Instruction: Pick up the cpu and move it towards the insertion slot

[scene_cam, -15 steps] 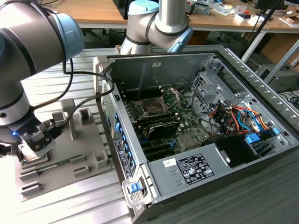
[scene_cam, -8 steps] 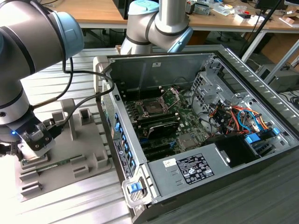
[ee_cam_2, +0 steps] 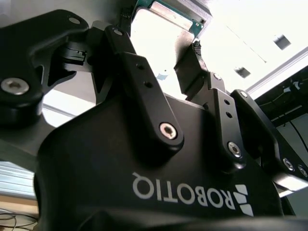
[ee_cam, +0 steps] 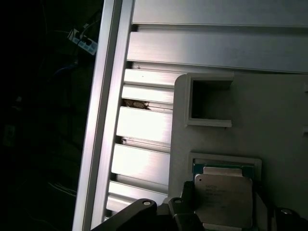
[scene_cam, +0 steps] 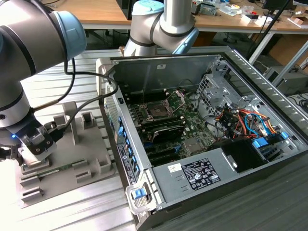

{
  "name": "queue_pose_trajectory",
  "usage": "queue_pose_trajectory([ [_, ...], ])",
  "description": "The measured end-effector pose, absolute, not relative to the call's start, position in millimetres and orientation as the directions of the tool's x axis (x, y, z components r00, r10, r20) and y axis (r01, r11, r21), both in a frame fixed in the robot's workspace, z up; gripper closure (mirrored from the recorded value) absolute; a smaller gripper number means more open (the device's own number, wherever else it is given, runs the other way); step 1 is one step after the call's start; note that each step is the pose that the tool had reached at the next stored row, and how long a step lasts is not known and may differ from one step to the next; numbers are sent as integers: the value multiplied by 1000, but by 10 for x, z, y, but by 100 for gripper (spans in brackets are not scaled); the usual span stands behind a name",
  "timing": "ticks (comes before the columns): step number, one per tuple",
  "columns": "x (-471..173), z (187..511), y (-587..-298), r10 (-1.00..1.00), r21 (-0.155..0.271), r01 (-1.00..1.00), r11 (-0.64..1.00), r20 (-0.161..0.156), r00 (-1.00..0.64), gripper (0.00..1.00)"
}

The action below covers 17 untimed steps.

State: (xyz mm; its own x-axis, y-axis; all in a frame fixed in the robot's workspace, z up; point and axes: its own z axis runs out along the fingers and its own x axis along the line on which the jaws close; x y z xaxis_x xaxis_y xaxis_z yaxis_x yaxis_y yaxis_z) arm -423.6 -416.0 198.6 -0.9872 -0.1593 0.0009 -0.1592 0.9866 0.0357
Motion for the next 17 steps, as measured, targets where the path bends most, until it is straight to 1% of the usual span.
queue_pose_trajectory([
  [17, -4236, 2055, -4160, -159, 36, -159, 987, 1, -987, 45],
])
